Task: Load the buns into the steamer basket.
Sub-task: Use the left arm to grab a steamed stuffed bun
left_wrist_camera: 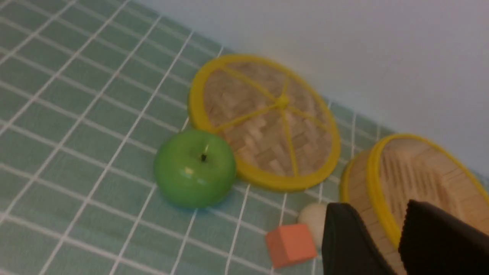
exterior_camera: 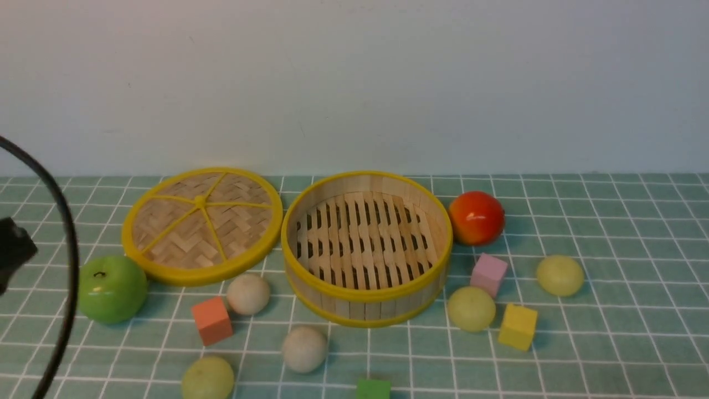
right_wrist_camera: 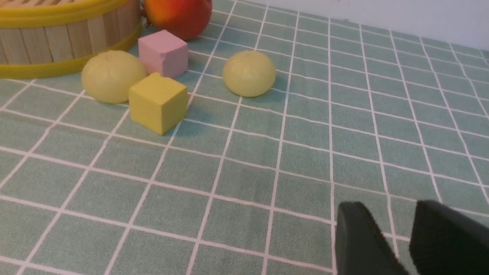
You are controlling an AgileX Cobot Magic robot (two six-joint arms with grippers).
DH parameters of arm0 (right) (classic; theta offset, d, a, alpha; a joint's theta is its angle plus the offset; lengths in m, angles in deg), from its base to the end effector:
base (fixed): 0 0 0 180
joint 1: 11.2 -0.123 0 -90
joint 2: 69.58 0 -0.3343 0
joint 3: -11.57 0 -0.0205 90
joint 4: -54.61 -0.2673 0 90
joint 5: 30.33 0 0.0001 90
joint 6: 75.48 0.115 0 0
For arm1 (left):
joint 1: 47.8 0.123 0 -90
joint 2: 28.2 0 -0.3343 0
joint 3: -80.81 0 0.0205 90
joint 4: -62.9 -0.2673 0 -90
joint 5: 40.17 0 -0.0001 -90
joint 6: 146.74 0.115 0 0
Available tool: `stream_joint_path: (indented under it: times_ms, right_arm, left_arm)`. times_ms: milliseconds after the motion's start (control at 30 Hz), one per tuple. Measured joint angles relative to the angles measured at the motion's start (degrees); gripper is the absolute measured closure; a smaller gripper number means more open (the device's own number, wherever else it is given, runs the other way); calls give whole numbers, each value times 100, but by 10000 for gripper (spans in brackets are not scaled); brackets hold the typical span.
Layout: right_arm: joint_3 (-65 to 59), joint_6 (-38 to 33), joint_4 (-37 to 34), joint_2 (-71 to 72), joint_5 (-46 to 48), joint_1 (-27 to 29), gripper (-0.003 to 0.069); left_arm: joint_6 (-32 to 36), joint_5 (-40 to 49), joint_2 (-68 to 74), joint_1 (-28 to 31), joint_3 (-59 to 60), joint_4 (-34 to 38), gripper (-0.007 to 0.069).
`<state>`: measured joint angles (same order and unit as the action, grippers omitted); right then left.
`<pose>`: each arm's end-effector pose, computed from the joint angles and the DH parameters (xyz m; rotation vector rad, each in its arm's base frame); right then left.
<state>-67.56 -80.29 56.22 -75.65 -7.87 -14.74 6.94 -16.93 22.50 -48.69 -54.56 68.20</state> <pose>0.0418 0.0013 0.1662 -0.1538 1.8728 -0.0431 0.1572 -0.0066 0.3224 -0.5243 2.0229 -0.3803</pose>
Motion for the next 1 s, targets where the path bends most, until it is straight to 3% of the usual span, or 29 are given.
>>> stream_joint_path:
  times_ms: [167,300,433,633,800,1000]
  right_arm:
    - [0,0,0,0,0,0,421]
    - [0,0,0,0,0,0,421]
    - [0,0,0,0,0,0,421]
    - [0,0,0,0,0,0,421]
    - [0,0,0,0,0,0,421]
    - [0,0,0,0,0,0,421]
  left_arm:
    - [560,937,1439,-85,-370,569,386]
    - [1573,1493,2477,-506,-1045,1023,386]
    - [1817,2249,3667,-1028,-1986,1012,386]
    - [1228,3054,4675,-1741,-2817,329,386]
    - [208,3257,4943,-2427,-2914,-707,386]
    - [-503,3287,5053,-2528,-2914,-1333,386]
